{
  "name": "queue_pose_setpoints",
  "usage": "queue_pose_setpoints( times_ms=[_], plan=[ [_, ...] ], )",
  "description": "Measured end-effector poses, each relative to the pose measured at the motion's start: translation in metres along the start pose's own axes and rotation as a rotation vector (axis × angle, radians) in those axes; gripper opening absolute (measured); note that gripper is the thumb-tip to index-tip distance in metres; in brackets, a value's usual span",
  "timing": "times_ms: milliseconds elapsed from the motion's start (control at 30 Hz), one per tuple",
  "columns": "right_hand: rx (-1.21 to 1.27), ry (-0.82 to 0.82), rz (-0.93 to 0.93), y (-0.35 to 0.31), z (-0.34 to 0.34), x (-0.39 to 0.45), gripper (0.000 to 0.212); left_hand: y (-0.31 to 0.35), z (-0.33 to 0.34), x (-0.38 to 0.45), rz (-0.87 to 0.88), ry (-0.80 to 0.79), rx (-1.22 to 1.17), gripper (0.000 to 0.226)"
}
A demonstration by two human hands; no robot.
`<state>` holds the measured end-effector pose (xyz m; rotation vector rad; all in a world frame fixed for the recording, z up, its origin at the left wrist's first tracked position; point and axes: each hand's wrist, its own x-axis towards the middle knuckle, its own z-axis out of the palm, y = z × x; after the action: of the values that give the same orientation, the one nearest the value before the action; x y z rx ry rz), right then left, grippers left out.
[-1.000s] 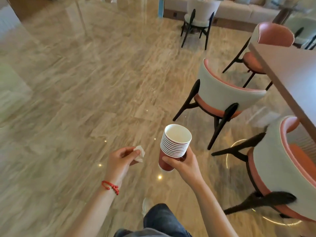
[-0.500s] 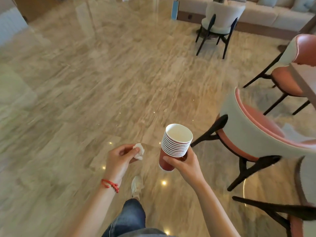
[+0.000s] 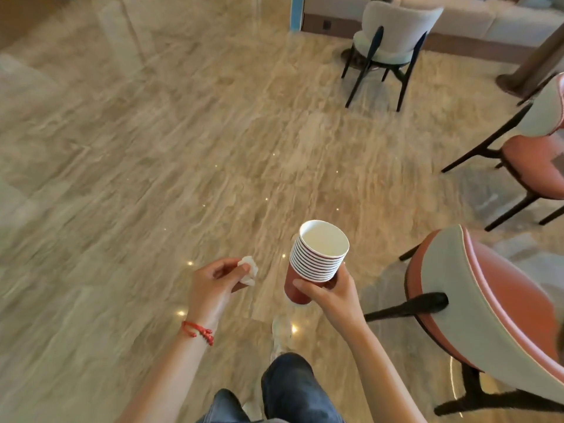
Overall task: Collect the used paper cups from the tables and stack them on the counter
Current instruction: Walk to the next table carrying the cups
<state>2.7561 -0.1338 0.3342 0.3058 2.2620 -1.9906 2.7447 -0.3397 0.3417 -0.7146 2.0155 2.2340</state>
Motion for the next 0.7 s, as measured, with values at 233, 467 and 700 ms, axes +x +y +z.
queue_pose_setpoints(
  times_ms=[233,467,700],
  plan=[
    [0.021,-0.04,-0.013,-0.026,-0.004,0.162,0.059,0.039,0.059,0.134,0.007,0.014,0.039,0.008],
    [0.018,-0.042,-0.042,-0.092,-0.021,0.331,0.065,0.117,0.13,0.266,0.047,0.013,0.004,0.011],
    [-0.003,-0.075,-0.005,-0.113,-0.004,0.466,0.069,0.158,0.17,0.393,0.032,0.023,-0.009,0.012]
  ],
)
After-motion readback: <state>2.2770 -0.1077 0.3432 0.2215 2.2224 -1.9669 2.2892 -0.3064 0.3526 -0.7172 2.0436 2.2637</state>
